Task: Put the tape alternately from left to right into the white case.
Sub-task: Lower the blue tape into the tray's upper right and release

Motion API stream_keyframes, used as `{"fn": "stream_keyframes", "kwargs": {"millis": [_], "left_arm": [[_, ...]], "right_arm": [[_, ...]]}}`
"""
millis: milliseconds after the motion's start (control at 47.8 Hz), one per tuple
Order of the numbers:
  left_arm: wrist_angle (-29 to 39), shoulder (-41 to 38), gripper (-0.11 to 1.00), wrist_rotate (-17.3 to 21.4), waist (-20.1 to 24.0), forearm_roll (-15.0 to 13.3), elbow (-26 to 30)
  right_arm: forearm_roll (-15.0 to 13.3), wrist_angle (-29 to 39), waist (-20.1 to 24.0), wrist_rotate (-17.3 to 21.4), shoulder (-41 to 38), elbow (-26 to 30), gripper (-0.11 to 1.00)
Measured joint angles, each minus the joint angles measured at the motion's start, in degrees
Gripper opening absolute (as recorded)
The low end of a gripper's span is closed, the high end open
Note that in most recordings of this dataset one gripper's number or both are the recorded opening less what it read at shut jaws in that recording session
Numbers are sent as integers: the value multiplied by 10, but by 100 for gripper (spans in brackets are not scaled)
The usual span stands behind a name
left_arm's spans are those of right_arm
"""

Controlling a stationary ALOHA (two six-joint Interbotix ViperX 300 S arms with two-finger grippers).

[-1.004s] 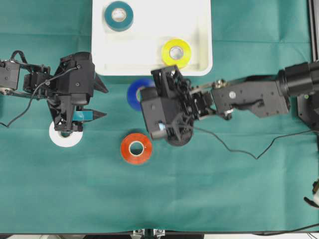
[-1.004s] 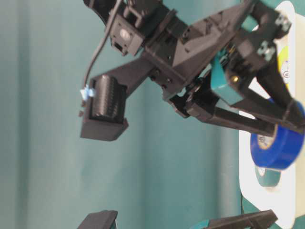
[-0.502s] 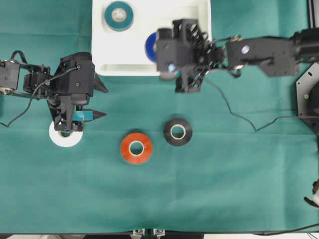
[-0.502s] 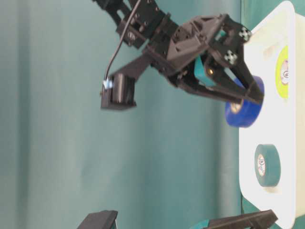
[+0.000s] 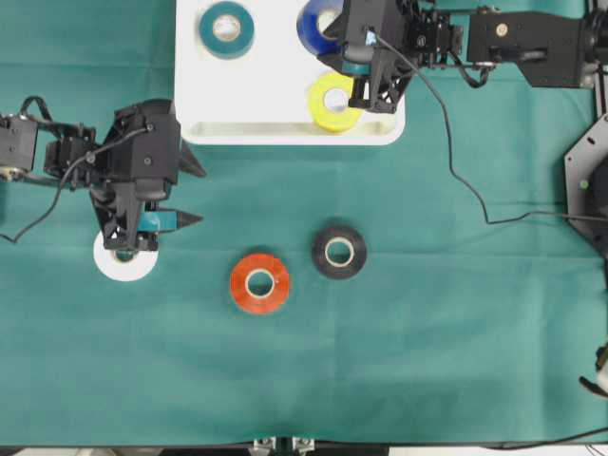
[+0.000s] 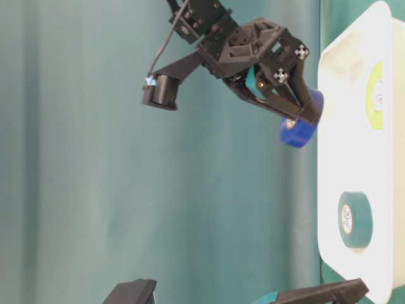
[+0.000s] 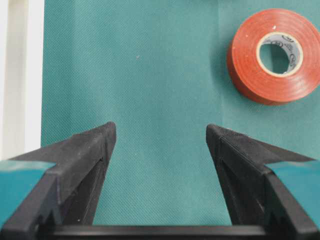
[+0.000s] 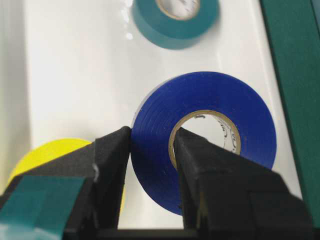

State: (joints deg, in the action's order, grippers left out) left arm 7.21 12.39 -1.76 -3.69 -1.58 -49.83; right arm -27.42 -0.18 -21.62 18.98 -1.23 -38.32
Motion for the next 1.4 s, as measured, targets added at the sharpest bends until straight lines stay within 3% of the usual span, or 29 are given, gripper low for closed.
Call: {"fn": "stream_keyframes", "kwargs": {"millis": [272, 1109, 1318, 1401], "left_arm": [[0, 0, 94, 0, 0, 1, 0], [0, 0, 93, 0, 0, 1, 0], [0, 0, 93, 0, 0, 0, 0], [0, -1, 93, 0, 0, 1, 0]], "right_arm": [[1, -2, -22, 0, -33, 0, 33], [0, 31, -22, 3, -39, 0, 32], [0, 32, -23, 4, -38, 0, 88], [1, 32, -23, 4, -38, 0, 86]]}}
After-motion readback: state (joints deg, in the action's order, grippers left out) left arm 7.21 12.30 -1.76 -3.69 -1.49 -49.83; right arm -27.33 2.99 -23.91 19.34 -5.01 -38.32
